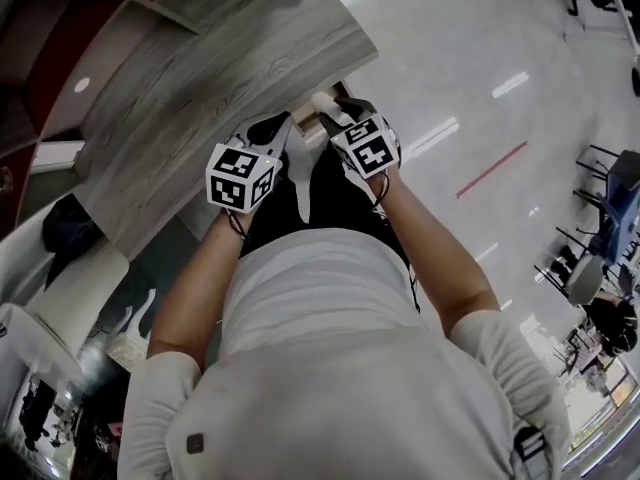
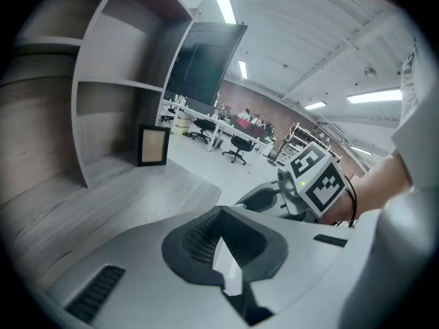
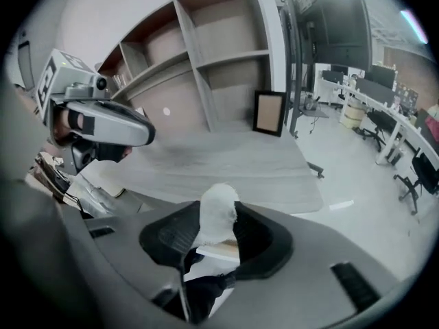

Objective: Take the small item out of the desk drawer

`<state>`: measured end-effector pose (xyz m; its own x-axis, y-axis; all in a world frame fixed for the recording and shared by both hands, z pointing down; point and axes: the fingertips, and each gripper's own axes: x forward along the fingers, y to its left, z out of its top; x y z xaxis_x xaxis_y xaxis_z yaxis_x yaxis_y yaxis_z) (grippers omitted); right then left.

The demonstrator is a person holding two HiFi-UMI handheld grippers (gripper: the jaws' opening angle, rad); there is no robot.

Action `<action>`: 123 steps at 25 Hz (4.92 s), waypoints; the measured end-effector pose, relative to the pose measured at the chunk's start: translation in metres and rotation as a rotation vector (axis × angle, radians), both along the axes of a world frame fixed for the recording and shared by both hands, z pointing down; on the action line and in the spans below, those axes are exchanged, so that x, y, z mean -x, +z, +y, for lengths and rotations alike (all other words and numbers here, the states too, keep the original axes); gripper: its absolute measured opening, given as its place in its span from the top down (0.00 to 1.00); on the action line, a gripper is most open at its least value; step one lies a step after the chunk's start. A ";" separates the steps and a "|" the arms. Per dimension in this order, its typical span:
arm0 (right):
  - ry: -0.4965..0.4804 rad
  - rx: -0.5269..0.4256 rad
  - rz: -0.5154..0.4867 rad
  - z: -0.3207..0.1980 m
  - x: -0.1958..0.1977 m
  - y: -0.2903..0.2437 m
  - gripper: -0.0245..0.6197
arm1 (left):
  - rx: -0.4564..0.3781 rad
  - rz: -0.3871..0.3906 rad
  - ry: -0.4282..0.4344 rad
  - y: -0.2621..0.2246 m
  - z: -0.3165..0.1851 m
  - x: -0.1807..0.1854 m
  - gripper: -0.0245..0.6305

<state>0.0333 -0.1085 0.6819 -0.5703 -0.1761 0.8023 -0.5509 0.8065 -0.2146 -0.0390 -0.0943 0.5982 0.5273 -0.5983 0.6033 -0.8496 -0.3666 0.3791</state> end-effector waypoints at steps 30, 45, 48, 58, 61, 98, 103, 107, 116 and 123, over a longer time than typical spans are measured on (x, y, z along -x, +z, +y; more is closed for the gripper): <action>0.163 -0.430 -0.326 0.004 0.028 -0.296 0.72 | -0.484 0.056 0.128 -0.243 0.001 0.040 0.95; 0.251 -0.480 -0.322 0.030 0.025 -0.321 0.72 | -0.506 0.082 0.207 -0.255 0.024 0.053 0.95; 0.277 -0.490 -0.315 0.037 0.019 -0.320 0.72 | -0.509 0.074 0.226 -0.253 0.031 0.054 0.95; 0.296 -0.516 -0.330 0.059 -0.011 -0.331 0.72 | -0.541 0.054 0.227 -0.266 0.049 0.034 0.95; 0.283 -0.516 -0.343 0.064 -0.023 -0.334 0.72 | -0.547 0.046 0.217 -0.271 0.054 0.022 0.95; 0.202 -0.547 -0.421 0.241 -0.078 -0.342 0.72 | -0.582 0.042 0.161 -0.291 0.243 -0.043 0.95; 0.224 -0.573 -0.427 0.277 -0.039 -0.350 0.72 | -0.607 0.053 0.174 -0.300 0.275 0.000 0.95; 0.241 -0.584 -0.428 0.303 -0.015 -0.351 0.72 | -0.619 0.064 0.187 -0.303 0.298 0.027 0.95; 0.283 -0.631 -0.423 0.346 0.014 -0.357 0.72 | -0.629 0.080 0.192 -0.301 0.337 0.073 0.95; 0.308 -0.630 -0.422 0.358 0.022 -0.360 0.72 | -0.641 0.098 0.209 -0.305 0.345 0.080 0.95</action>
<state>0.0112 0.2497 0.3221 -0.6548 -0.7202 0.2290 -0.7415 0.6709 -0.0103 -0.1194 0.2512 0.2928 0.7051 -0.7010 0.1071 -0.7091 -0.6974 0.1038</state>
